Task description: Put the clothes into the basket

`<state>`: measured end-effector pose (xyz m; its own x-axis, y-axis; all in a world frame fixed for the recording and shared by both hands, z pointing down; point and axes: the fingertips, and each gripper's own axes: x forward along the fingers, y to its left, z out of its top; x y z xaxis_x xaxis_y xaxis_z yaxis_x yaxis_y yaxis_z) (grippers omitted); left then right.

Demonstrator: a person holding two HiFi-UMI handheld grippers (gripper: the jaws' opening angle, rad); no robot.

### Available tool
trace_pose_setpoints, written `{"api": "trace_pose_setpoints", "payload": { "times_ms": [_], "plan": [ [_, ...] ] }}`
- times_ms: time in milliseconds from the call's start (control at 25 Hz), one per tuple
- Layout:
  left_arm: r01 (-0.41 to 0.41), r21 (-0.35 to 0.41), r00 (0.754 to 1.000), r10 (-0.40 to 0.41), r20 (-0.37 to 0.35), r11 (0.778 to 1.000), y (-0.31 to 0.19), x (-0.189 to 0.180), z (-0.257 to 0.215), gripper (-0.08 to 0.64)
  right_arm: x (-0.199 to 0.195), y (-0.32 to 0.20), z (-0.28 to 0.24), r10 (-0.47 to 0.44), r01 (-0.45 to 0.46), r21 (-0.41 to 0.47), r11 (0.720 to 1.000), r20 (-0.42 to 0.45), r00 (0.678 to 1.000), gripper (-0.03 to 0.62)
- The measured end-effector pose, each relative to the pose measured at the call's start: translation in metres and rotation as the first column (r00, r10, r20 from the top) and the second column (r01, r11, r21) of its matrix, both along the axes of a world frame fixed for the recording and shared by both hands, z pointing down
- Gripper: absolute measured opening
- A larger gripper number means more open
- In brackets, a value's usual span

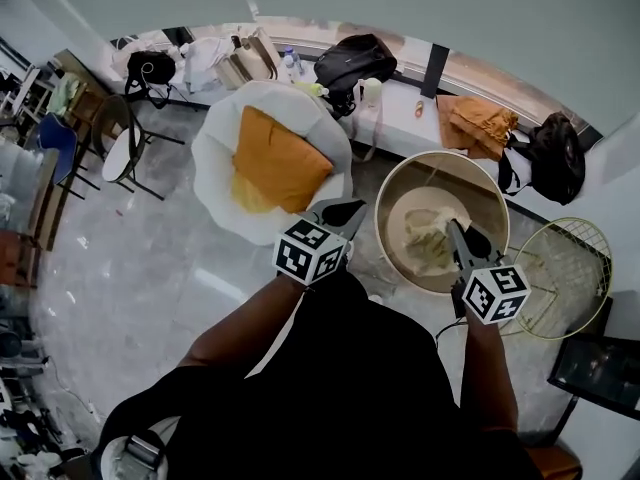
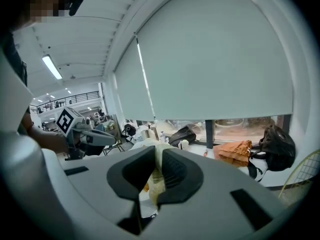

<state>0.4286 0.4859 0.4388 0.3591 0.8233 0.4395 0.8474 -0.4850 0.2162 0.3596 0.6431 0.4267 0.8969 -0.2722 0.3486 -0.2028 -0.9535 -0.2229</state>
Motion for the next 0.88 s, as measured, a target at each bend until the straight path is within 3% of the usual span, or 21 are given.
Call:
{"api": "trace_pose_setpoints", "payload": {
  "times_ms": [440,880],
  "plan": [
    [0.137,-0.004,0.99,-0.137,-0.024,0.991,-0.053,-0.009,-0.014,0.0,0.003,-0.043,-0.012,-0.119,0.119,0.02,0.993,-0.029,0.993,0.04],
    [0.246,0.004,0.969,-0.246,-0.02,0.969,-0.106,-0.009,-0.015,0.001,0.017,-0.114,-0.015,-0.267,0.269,0.045,0.962,-0.044,0.963,0.04]
  ]
}}
